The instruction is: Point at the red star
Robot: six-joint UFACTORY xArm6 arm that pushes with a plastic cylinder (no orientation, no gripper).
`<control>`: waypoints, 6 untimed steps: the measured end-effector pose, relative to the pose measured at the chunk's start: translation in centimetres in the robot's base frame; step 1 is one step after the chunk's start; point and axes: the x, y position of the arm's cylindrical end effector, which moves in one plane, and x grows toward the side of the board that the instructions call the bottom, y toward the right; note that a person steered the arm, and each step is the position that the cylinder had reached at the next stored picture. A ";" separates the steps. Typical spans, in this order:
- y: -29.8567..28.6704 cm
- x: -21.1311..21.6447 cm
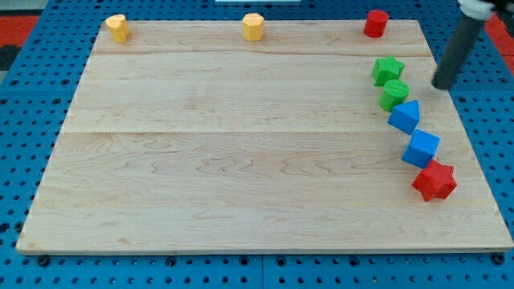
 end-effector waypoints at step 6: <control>-4.9 15.8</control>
